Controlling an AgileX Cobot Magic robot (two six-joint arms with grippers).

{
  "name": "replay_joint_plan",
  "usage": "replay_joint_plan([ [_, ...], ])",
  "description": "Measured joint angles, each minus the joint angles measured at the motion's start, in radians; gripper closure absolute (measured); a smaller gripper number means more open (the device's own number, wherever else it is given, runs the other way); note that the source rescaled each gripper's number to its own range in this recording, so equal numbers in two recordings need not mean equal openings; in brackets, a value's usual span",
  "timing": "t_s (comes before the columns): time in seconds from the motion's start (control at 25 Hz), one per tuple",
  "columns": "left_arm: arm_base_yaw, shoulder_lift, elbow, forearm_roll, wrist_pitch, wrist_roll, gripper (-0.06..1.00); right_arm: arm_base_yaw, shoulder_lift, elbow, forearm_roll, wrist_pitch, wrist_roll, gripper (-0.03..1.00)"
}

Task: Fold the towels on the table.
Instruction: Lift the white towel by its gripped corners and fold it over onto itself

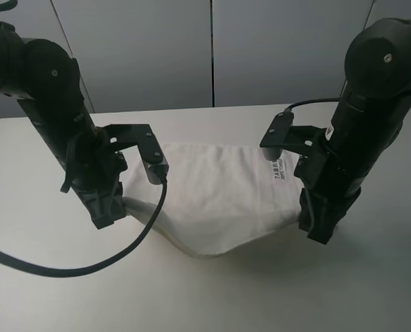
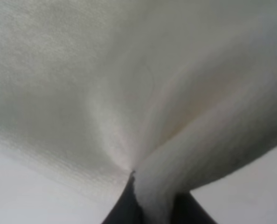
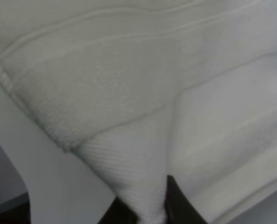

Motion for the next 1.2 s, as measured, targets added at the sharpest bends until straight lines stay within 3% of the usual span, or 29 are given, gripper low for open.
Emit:
replay_joint_plan([
  [0.28, 0.000, -0.047, 0.002, -0.012, -0.060, -0.115, 0.94, 0.000, -0.105, 0.000, 0.009, -0.059, 0.104, 0.97],
  [0.44, 0.000, -0.047, 0.002, 0.024, -0.099, -0.251, 0.94, 0.000, -0.131, 0.000, -0.001, -0.085, 0.194, 0.97],
  [0.6, 0.009, -0.051, 0.002, 0.088, -0.136, -0.414, 0.94, 0.000, -0.133, 0.000, -0.090, -0.117, 0.374, 0.97],
  [0.72, 0.050, -0.060, 0.002, 0.093, -0.159, -0.497, 0.94, 0.000, -0.133, 0.000, -0.166, -0.124, 0.483, 0.97],
  [0.96, 0.114, -0.063, 0.002, 0.058, -0.189, -0.545, 0.94, -0.028, -0.133, 0.000, -0.193, -0.216, 0.588, 0.97],
  [1.2, 0.122, -0.063, 0.002, 0.048, -0.271, -0.547, 0.94, -0.036, -0.133, 0.000, -0.224, -0.306, 0.611, 0.97],
])
